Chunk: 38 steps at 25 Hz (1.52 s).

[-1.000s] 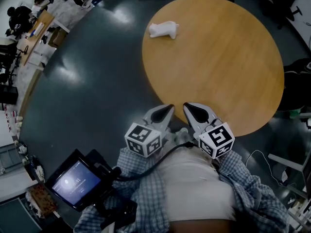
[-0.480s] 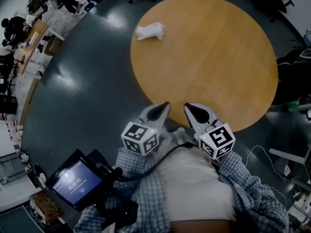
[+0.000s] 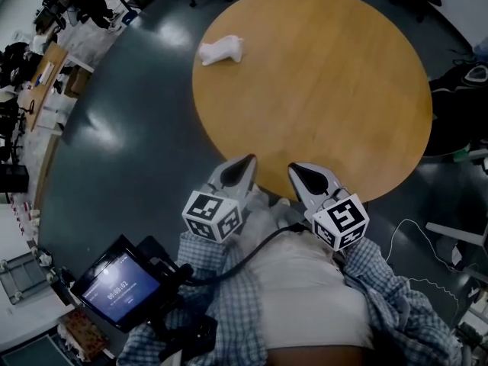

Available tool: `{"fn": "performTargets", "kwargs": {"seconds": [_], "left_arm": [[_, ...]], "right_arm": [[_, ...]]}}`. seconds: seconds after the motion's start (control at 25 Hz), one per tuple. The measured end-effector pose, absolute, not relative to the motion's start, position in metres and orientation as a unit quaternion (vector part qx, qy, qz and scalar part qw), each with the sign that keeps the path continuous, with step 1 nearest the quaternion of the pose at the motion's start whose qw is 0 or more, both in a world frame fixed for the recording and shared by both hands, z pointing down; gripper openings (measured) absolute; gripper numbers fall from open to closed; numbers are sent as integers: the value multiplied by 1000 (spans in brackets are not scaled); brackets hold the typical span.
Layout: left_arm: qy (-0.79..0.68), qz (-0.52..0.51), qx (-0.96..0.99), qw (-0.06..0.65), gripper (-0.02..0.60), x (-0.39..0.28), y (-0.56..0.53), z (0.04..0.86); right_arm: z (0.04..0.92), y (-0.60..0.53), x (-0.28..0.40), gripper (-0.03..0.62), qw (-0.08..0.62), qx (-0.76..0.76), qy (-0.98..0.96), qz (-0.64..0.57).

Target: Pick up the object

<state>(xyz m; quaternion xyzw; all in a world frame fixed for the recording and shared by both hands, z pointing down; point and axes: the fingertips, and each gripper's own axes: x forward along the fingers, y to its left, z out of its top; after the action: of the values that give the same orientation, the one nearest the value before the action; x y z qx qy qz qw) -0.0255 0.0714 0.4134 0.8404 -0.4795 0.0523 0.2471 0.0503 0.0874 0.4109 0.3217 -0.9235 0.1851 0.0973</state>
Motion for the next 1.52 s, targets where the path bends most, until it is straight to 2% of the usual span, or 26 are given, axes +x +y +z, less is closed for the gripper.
{"fn": "performTargets", "kwargs": {"seconds": [0.28,0.48,0.84,1.04,1.16,1.28,1.52], "left_arm": [[-469,62,852,223,2,-32,44,406],[-467,94,856,202,2,-66,-16,418],[-444,77,871,196,4,-119,-102,417],[-394,114,893,184,164,-131,-142,425],[-362,163,904,159,232,-138,-167,437],[-318,216,914,127,280,-142,-186,447],[-268,298,914,59,322,-148,-222,482]], "right_arm": [[405,73,59,5,99,352,-913,181],[407,23,39,5,97,372,-904,189],[411,-36,15,5,108,407,-882,212],[415,-58,9,5,115,428,-868,223],[419,-68,2,5,121,439,-859,233],[422,-80,-6,5,126,447,-852,241],[430,-86,-9,5,136,465,-838,249]]}}
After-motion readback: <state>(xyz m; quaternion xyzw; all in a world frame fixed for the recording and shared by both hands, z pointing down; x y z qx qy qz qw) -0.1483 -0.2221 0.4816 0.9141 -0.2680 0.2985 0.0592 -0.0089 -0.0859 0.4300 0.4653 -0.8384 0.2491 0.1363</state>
